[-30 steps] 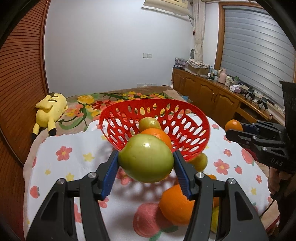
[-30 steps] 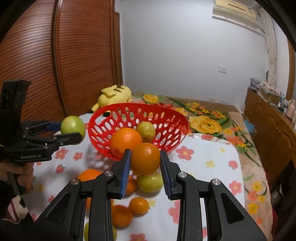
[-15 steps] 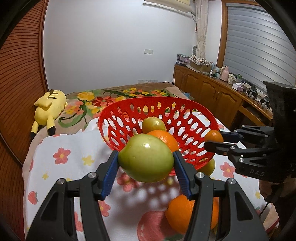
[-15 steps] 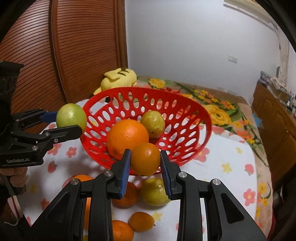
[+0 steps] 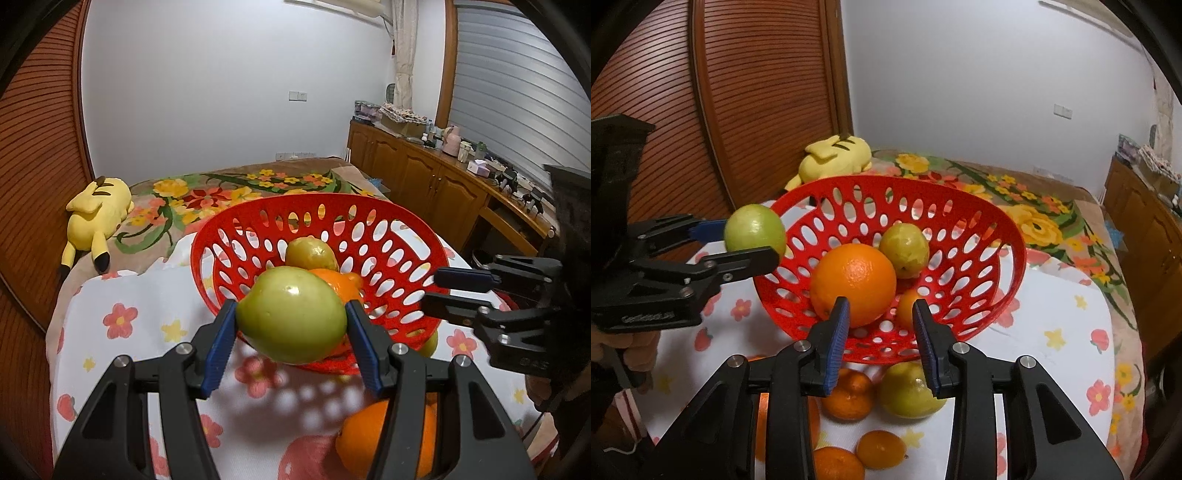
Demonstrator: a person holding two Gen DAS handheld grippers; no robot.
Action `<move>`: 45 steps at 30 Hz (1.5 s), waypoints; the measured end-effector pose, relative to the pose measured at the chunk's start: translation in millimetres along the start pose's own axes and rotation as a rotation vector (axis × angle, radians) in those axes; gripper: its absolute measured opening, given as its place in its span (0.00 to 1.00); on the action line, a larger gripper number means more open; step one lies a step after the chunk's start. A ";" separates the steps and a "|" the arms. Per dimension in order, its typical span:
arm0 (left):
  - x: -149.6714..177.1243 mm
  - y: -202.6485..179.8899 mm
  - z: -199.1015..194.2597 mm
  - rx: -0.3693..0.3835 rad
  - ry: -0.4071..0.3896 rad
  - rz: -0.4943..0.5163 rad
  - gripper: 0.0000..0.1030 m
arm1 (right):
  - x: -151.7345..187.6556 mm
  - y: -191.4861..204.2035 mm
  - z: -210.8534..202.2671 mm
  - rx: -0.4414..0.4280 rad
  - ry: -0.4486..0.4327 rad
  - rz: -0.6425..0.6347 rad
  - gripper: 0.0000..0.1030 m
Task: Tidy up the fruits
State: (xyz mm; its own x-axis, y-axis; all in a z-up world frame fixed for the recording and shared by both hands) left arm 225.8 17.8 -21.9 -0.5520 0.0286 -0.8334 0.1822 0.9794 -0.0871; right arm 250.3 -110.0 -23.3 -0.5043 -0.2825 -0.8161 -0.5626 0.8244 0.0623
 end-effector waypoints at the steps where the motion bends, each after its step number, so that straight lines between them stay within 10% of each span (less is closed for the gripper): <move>1: -1.0 0.3 2.1 -0.003 0.003 0.000 0.56 | -0.3 -0.8 -2.8 0.001 -0.004 0.001 0.34; 25: -5.9 2.5 1.5 -0.015 -0.025 -0.004 0.63 | 10.9 4.6 -44.0 -0.033 -0.061 0.003 0.36; 45: 68.3 -6.5 -58.0 0.047 -0.045 -0.023 0.65 | 71.4 36.4 -76.1 -0.061 -0.066 0.064 0.41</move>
State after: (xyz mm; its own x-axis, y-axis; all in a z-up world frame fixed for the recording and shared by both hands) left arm 139.7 25.0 -46.5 -0.5191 -0.0041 -0.8547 0.2080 0.9693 -0.1310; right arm 144.0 -137.5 -35.6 -0.4972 -0.1953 -0.8454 -0.5705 0.8077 0.1489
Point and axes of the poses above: each gripper's, at about its wrist camera, not at the fingertips, and z roughly the way its jaws point, y to its left, x to its underside, the point moved 2 cm from there along z, roughly the way its jaws point, and after that the axes turned 6 degrees about -y, right-handed, at the moved point
